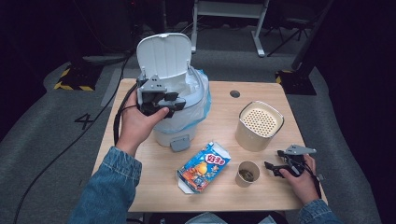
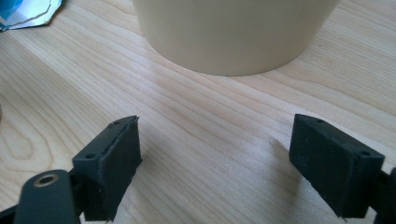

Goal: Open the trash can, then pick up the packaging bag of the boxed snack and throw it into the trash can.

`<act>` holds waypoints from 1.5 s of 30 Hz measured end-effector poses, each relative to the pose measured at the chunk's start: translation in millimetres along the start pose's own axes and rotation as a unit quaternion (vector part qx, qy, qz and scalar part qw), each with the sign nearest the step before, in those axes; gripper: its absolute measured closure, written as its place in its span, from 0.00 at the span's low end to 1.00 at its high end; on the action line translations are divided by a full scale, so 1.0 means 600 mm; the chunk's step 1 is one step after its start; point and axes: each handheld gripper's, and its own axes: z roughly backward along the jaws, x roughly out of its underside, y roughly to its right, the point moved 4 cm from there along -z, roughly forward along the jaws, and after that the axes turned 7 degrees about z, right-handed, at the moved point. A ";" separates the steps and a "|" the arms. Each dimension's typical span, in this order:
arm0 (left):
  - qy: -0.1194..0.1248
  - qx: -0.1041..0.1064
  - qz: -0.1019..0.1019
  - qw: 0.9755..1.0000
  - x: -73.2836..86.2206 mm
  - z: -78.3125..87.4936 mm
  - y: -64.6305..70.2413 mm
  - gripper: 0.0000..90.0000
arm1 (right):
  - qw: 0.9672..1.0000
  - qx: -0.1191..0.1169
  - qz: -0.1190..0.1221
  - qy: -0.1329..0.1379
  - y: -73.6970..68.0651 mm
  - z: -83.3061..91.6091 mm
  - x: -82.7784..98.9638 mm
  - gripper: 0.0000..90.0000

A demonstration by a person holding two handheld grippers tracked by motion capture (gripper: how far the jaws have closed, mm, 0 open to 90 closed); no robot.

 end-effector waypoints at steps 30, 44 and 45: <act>-0.155 0.037 0.045 0.986 0.223 -0.155 0.077 0.39 | 1.000 -0.003 0.002 0.001 0.000 -0.001 -0.001 0.18; -0.223 0.051 0.076 0.970 0.279 -0.214 0.064 0.40 | 1.000 -0.003 0.002 0.001 0.000 -0.001 -0.001 0.18; -0.223 0.051 0.076 0.970 0.279 -0.214 0.064 0.39 | 1.000 -0.003 0.002 0.001 0.000 -0.001 -0.001 0.18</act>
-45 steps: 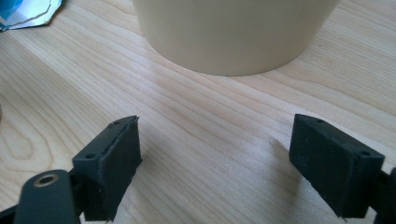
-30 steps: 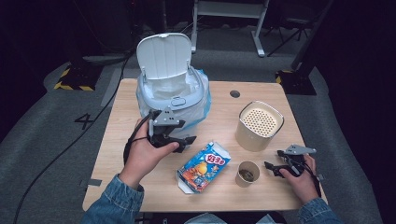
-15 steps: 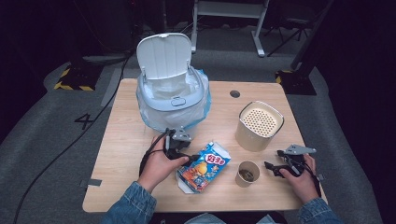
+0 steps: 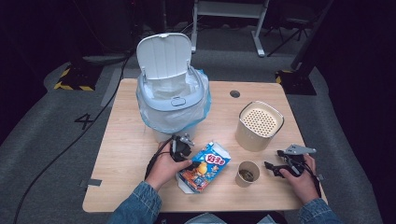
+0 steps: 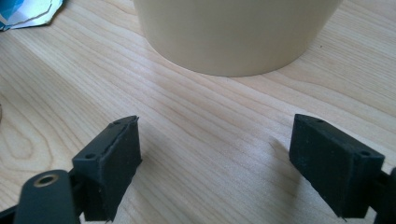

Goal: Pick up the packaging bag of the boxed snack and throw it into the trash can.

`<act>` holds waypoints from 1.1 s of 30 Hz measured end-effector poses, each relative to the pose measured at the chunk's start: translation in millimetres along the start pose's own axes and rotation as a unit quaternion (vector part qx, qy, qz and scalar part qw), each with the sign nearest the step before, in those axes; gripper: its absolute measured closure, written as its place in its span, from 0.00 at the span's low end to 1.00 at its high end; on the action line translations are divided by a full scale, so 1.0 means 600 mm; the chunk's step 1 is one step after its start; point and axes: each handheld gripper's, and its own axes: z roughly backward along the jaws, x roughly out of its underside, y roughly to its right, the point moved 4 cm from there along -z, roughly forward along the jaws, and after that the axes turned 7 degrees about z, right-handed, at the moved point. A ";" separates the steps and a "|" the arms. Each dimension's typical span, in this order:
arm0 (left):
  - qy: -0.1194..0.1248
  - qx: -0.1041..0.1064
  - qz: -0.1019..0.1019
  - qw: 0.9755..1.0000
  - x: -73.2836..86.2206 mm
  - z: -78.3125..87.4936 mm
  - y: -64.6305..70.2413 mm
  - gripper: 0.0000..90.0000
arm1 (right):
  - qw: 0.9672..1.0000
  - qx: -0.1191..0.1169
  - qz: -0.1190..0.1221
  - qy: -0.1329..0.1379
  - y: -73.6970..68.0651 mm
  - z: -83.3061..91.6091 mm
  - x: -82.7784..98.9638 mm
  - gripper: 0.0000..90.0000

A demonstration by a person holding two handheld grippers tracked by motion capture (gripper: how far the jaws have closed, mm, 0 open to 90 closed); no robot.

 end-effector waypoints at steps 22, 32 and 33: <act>-0.061 0.002 0.013 0.998 -0.004 -0.016 0.002 0.83 | 1.000 0.000 0.000 0.000 0.000 0.000 0.000 0.18; -0.027 0.029 0.019 0.999 -0.007 0.002 -0.003 0.97 | 1.000 0.000 0.000 0.000 0.000 0.000 0.000 0.18; -0.020 0.032 0.018 0.999 -0.008 0.007 -0.002 0.97 | 1.000 0.000 0.000 0.000 0.000 0.000 0.000 0.18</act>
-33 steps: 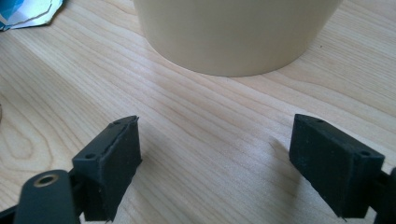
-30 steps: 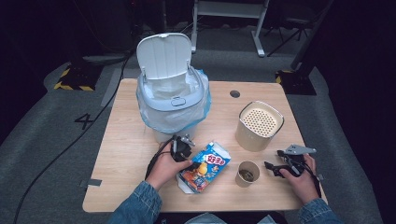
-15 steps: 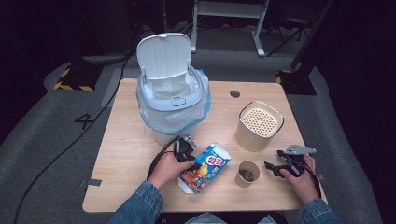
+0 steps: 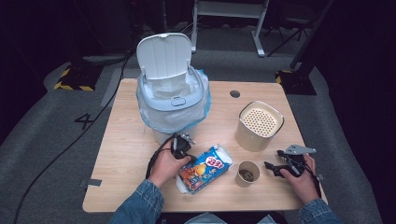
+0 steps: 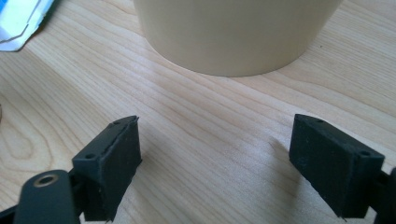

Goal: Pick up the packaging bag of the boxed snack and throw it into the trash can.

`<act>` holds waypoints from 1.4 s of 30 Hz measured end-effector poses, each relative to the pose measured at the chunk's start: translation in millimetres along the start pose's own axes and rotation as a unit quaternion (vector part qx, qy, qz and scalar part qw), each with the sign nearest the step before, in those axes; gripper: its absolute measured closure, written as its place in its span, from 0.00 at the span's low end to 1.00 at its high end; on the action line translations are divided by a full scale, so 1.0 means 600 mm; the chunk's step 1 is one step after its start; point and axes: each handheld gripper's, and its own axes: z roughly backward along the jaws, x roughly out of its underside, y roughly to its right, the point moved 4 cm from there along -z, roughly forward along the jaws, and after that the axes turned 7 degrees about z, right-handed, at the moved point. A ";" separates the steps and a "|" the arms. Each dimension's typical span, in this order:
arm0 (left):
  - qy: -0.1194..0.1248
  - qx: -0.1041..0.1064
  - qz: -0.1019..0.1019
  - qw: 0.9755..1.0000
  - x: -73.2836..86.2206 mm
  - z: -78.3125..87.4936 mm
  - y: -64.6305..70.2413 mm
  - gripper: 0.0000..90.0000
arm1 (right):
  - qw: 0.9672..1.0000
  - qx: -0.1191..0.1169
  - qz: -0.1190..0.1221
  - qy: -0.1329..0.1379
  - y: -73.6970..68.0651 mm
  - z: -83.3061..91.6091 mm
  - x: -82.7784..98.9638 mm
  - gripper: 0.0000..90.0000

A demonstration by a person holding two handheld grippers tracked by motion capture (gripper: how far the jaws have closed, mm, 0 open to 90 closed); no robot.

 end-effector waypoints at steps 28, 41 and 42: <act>0.261 0.043 -0.082 0.961 -0.038 0.176 0.040 0.97 | 1.000 0.000 0.001 0.000 0.001 -0.001 -0.001 0.18; 0.313 0.034 -0.108 0.943 -0.074 0.248 0.055 0.97 | 1.000 0.001 0.002 0.000 0.001 -0.002 -0.002 0.18; 0.317 0.033 -0.111 0.941 -0.078 0.255 0.056 0.97 | 1.000 0.001 0.002 0.000 0.001 -0.002 -0.002 0.18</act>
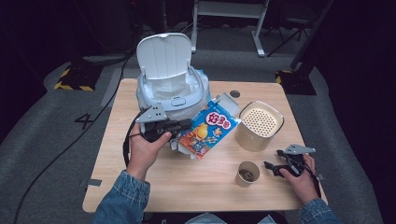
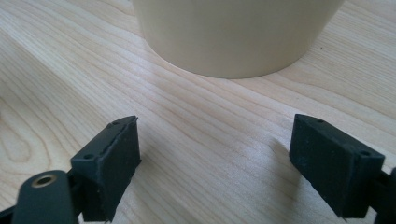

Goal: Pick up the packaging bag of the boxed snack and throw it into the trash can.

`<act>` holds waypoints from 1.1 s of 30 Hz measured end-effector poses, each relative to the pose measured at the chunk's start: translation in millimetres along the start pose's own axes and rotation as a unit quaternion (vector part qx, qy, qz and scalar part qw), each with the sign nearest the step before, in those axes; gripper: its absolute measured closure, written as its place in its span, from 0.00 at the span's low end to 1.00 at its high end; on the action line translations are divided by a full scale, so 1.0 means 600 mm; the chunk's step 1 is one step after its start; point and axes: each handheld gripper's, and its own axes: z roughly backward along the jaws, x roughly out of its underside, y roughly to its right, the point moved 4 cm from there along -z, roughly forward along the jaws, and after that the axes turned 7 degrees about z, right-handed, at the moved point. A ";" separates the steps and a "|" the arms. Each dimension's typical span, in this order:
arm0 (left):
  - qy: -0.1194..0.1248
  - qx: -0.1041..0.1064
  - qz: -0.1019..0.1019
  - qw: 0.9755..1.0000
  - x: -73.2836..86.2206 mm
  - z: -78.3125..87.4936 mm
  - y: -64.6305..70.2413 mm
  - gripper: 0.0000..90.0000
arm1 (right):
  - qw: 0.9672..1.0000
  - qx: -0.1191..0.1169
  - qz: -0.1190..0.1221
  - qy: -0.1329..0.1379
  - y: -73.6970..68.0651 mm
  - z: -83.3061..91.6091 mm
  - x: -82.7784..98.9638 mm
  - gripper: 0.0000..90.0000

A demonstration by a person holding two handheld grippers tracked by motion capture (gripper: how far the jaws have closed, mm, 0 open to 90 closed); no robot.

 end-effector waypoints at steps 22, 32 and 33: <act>0.060 -0.008 -0.022 0.998 -0.120 0.032 -0.020 0.97 | 1.000 0.005 -0.003 -0.001 -0.002 0.000 0.000 0.18; 0.083 -0.017 -0.023 0.996 -0.162 0.041 -0.023 0.97 | 1.000 0.006 -0.004 -0.001 -0.002 0.000 0.000 0.18; 0.092 -0.015 -0.020 0.995 -0.173 0.042 -0.024 0.97 | 1.000 0.006 -0.004 -0.001 -0.002 0.000 0.000 0.18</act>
